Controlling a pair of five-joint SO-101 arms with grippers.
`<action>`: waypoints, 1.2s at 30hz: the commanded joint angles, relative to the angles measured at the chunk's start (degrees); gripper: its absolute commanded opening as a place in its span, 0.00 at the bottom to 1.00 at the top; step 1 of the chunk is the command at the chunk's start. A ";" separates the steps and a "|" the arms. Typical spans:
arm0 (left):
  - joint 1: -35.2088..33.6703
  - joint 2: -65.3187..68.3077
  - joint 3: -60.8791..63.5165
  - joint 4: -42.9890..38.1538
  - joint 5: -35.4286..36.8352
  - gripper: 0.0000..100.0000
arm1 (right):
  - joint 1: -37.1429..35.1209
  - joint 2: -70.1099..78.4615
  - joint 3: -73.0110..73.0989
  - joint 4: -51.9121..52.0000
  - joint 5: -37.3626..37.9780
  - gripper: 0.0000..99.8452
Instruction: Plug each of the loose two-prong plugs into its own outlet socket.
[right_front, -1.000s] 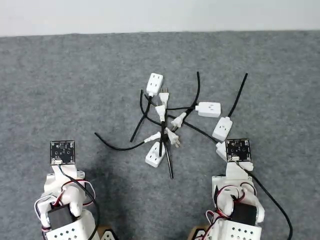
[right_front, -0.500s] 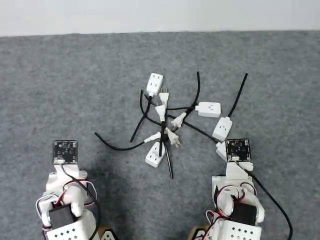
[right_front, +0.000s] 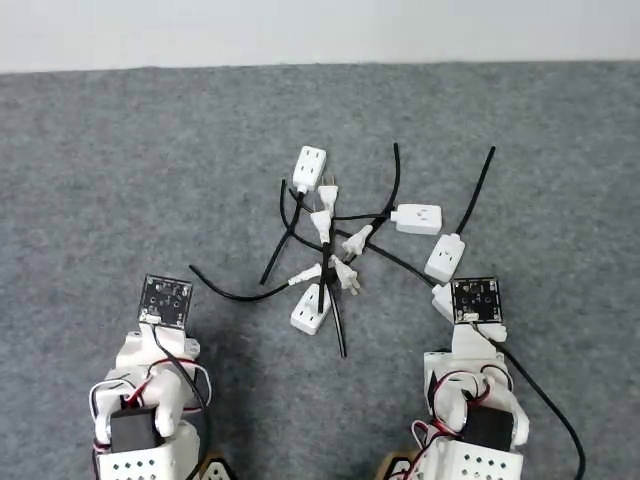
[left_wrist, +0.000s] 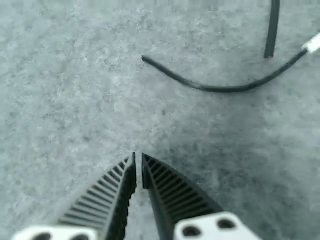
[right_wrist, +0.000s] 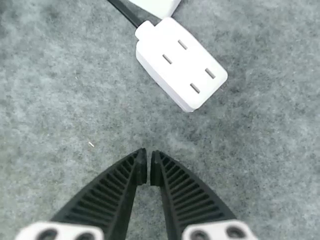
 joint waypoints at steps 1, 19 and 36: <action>-2.11 -0.79 -2.86 -6.77 -0.35 0.02 | 0.84 -1.01 1.14 0.40 0.62 0.04; -1.14 12.92 -25.63 -1.32 6.86 0.19 | 4.18 -0.40 -13.71 -12.44 7.74 0.24; 16.53 73.85 -60.88 -7.30 22.42 0.19 | -10.07 39.08 -34.29 -17.80 -8.53 0.20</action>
